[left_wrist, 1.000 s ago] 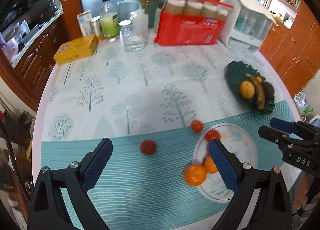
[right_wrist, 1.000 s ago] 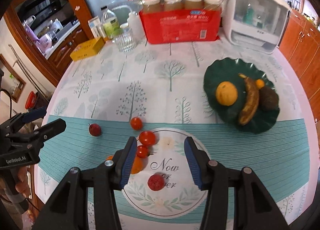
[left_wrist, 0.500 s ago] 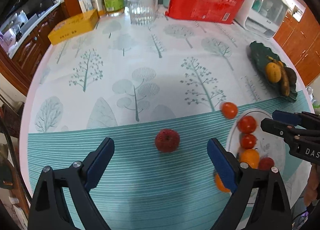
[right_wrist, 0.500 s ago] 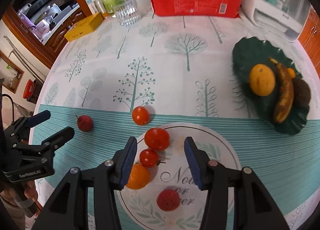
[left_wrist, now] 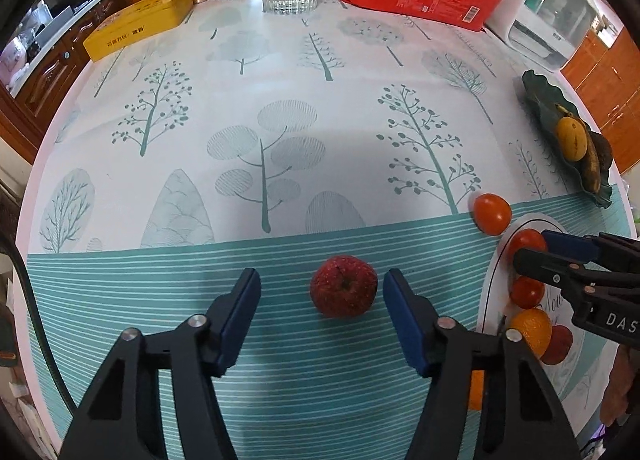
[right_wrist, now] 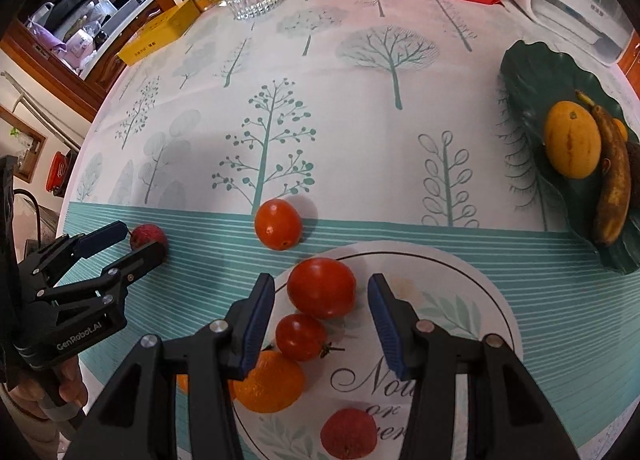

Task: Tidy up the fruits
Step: 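Grasp the red apple with the left tool while the right tool grasps a red tomato, then carry the apple and tomato onto the green plate and open both tools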

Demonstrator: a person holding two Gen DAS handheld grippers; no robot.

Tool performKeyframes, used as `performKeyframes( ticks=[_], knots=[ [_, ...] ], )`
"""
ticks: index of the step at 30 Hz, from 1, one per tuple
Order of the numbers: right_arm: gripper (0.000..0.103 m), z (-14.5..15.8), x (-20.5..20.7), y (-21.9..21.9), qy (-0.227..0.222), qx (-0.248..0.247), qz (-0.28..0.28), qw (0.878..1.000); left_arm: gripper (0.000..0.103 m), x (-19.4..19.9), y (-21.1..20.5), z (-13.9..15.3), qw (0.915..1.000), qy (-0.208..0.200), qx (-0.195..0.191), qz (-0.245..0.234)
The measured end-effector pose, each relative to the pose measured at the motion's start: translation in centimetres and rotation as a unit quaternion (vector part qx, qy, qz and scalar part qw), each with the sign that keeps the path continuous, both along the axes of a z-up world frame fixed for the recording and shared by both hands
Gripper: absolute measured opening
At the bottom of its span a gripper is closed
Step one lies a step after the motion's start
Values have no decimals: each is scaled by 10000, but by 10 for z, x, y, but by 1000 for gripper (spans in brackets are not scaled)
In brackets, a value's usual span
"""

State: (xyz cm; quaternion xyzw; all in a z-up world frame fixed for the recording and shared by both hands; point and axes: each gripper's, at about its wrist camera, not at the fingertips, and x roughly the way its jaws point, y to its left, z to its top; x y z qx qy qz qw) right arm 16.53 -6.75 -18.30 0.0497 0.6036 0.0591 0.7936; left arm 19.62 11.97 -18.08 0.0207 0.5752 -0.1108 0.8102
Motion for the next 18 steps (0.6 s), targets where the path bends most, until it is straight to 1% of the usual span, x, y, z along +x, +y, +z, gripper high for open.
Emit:
performKeyframes(
  ticks=[2,4,5,8,9,11,15,18],
  knots=[
    [41,-3,1,1,35,-17,5,10000,58,0,-1,-1,10000,7,1,15],
    [37,-6,2,0,84,-1,-8,10000,53,1,-1,-3,10000,21,14,24],
    [37,-7,2,0,88,23,-24,10000,51,1,-1,-3,10000,33,2,27],
    [37,-7,1,1,65,-10,-21,10000,38,1,-3,-4,10000,24,28,24],
    [37,-7,1,2,62,-18,-17,10000,33,0,-5,-4,10000,16,46,12],
    [36,-7,0,2,45,-23,-1,10000,31,0,-6,-4,10000,18,71,5],
    [36,-6,-1,-1,16,26,-47,10000,31,0,-7,-3,10000,74,-29,14],
    [36,-4,-3,-3,-16,36,-99,9999,31,-2,-8,-1,9999,129,-28,37]
  ],
)
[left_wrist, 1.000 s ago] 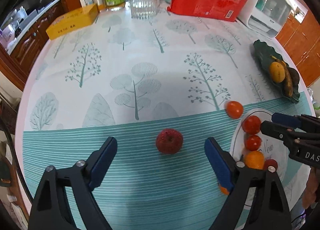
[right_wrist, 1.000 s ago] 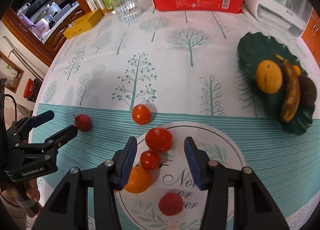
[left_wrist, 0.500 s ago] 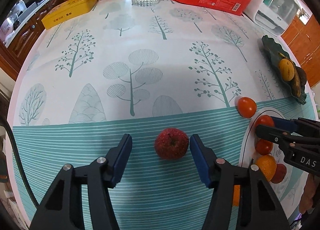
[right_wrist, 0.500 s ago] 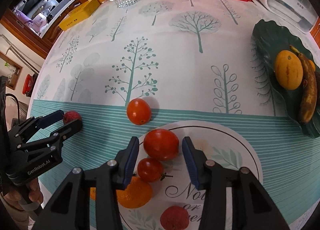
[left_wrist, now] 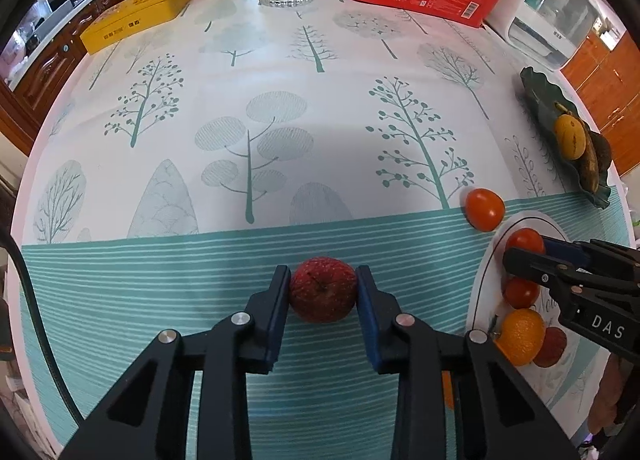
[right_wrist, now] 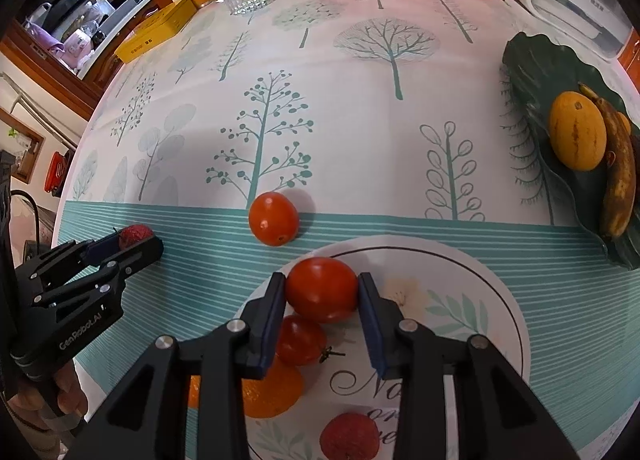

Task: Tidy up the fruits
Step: 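Carry the apple and tomato onto the green plate and open both tools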

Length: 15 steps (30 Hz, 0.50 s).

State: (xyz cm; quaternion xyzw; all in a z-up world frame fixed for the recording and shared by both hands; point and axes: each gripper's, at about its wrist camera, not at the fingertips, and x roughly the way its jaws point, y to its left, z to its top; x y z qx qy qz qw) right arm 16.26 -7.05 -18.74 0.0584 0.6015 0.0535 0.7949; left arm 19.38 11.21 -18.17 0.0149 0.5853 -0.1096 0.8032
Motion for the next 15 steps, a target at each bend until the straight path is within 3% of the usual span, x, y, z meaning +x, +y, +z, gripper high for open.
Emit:
performKeyframes(
  ticks=[15],
  knots=[
    [36,43,-39,-12,-428,97,-105,9990,31,-39,-20,53,9993,-266,-29,-247]
  ],
)
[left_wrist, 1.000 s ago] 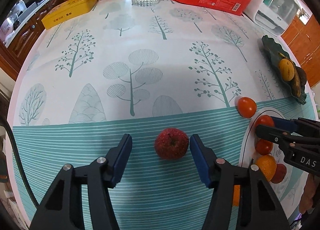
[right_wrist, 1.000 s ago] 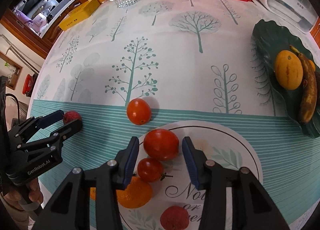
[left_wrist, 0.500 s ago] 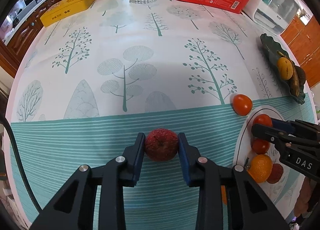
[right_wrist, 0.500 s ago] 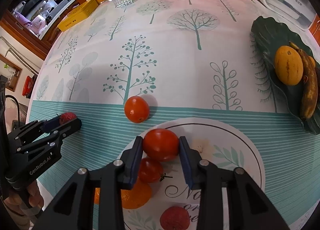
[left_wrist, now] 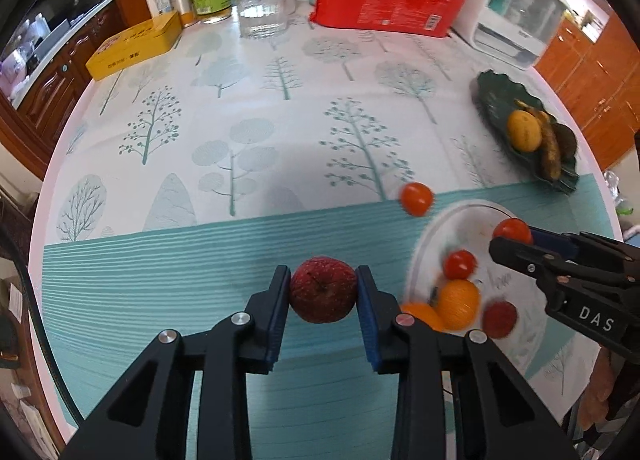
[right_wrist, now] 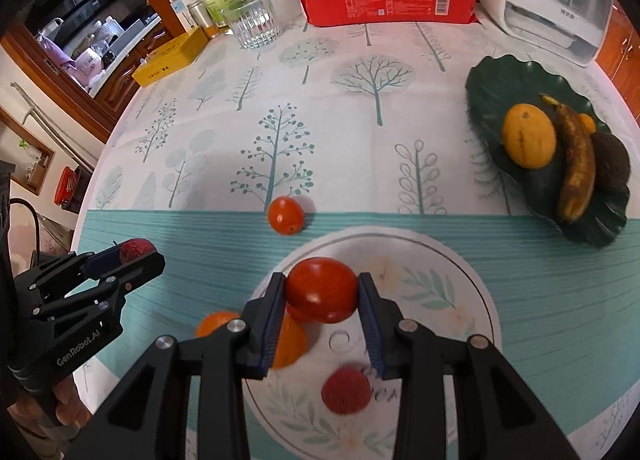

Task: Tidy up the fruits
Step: 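Carry the apple and tomato onto the green plate and open both tools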

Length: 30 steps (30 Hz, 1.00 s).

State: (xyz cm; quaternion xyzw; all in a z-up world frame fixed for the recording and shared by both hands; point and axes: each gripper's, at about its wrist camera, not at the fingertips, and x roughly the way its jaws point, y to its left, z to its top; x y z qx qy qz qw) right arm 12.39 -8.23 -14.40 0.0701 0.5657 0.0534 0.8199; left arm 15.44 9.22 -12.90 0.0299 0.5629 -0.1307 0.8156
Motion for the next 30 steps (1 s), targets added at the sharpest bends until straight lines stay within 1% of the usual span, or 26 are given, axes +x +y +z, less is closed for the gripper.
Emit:
performKeyframes(
  ticks=[8,16,20,24,27,28,30],
  knots=[
    [36,10,-37,-22,-23,33,-187,9998,31,-32,-33,16,9993,11,-56,-361],
    [36,43,-71,-64,-281,-211,-417,9985,31,-50,-89,38,9960,-66,-177,-875],
    [36,66,-79,-92,-454,-453,-516,9966,31,-50,-121,55,9932,-169,-218,-1128],
    [36,97,-78,-126,-711,-809,-566,9926,31,-43,-155,77,9902,-366,-213,-1333],
    [36,124,-72,-148,-899,-1191,-529,9874,31,-34,-174,93,9886,-498,-215,-1405],
    [36,137,-68,-157,-987,-1387,-499,9841,31,-30,-182,100,9880,-574,-199,-1422],
    [36,156,-61,-170,-1101,-1629,-434,9795,31,-22,-194,112,9868,-697,-166,-1450]
  ],
)
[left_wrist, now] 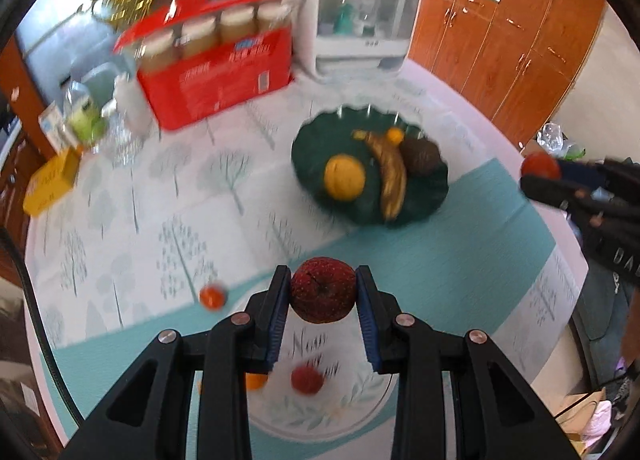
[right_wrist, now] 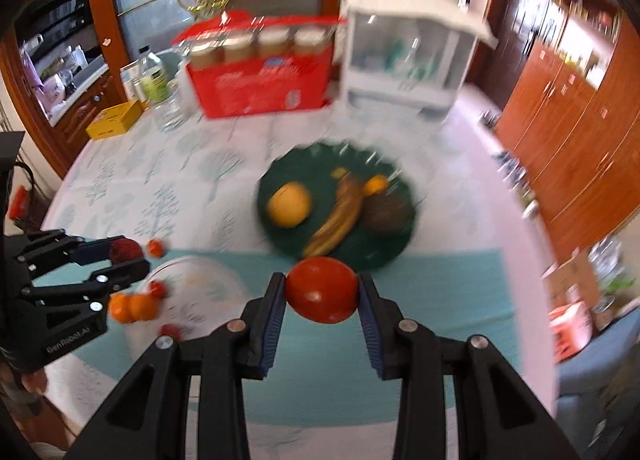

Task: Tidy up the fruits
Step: 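Carry the apple and tomato onto the green plate and open both tools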

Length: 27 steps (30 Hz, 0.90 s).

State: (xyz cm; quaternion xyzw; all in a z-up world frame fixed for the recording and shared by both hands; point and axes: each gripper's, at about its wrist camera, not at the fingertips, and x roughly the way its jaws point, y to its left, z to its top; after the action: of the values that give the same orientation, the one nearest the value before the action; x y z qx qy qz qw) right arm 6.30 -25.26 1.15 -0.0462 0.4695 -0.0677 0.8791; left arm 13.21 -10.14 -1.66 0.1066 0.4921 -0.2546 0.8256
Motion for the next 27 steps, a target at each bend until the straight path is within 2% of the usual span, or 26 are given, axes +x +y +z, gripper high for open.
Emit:
performKeyframes(
  ticks=[7,11,18,22,27],
  knots=[
    [36,42,40,-37,-67,-431,328,9985,31,43,-46,36,9995,-302,117,-12],
    [36,41,73,-55,78,-225,457,9987,31,75,-71,39,9993,-288,222,41],
    [36,-3,141,-77,496,192,476,9975,31,133,-107,7,9991,95,367,193],
    [36,-36,174,-87,697,384,389,9961,31,161,-123,-27,9977,360,468,332],
    [36,-73,202,-96,866,856,338,9920,31,182,-136,-69,9949,650,564,518]
  ],
)
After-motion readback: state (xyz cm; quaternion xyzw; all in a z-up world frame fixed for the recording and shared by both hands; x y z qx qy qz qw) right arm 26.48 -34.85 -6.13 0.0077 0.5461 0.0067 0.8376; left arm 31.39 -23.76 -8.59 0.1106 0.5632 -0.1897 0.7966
